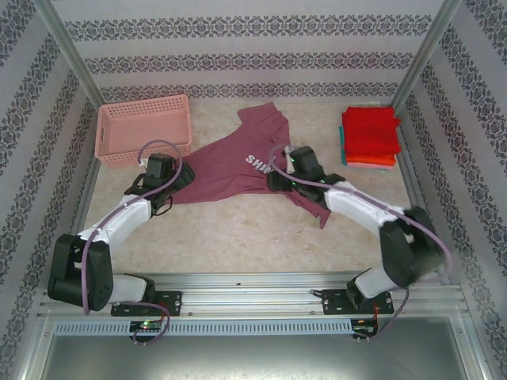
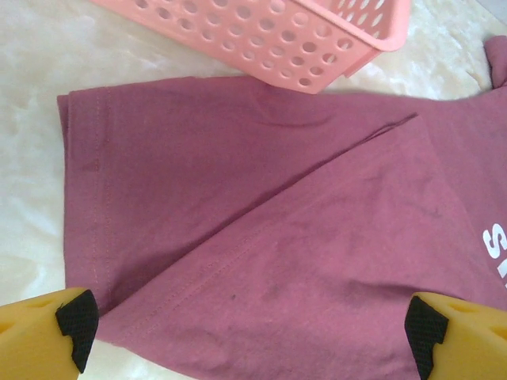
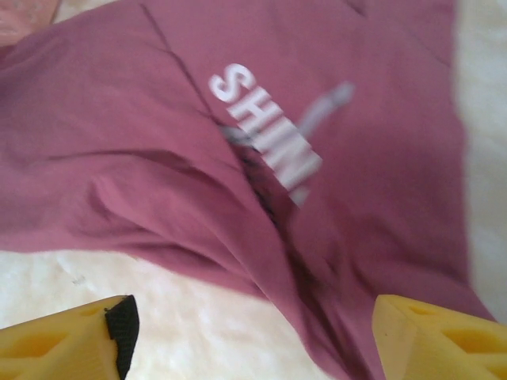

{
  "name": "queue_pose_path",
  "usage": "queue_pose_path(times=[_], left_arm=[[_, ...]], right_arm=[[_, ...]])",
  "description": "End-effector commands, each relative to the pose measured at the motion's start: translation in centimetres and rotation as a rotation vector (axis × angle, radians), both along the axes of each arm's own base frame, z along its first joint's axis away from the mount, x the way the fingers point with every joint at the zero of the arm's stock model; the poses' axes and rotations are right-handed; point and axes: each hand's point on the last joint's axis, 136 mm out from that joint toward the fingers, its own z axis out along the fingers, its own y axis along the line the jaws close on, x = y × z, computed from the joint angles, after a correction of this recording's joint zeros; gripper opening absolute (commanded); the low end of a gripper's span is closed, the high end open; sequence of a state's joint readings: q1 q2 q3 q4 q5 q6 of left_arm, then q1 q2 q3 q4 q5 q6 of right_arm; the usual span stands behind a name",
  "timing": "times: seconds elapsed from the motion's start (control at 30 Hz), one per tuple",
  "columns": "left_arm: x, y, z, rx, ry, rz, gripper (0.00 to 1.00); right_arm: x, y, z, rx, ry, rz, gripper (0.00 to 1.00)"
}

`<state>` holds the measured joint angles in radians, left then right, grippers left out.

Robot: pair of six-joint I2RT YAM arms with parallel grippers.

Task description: Fold and stack the t-shirts

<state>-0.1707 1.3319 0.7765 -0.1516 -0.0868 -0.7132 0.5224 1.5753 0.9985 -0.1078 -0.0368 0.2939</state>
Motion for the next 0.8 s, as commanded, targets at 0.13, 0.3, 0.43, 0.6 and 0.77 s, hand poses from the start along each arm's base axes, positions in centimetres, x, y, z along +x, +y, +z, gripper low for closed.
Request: queue_pose_path(times=[0.13, 0.3, 0.43, 0.6, 0.77], left_arm=[[-2.4, 1.6, -1.8, -0.002, 0.050, 0.065, 1.00], [-3.7, 2.7, -2.2, -0.007, 0.058, 0.091, 1.00], [-4.2, 3.2, -2.6, -0.020, 0.069, 0.103, 1.00], [-4.4, 3.1, -2.7, -0.040, 0.071, 0.101, 1.00], [-4.5, 3.1, -2.6, -0.044, 0.064, 0.099, 1.00]], right_arm=[[4.1, 8.8, -2.5, -0.064, 0.018, 0.203, 0.71], [5.4, 12.3, -5.2, -0.067, 0.089, 0.278, 0.67], [5.1, 14.4, -7.0, -0.056, 0.138, 0.343, 0.63], [4.1, 15.5, -8.4, -0.028, 0.214, 0.386, 0.45], [2.4, 16.0, -7.4, 0.012, 0.255, 0.436, 0.20]])
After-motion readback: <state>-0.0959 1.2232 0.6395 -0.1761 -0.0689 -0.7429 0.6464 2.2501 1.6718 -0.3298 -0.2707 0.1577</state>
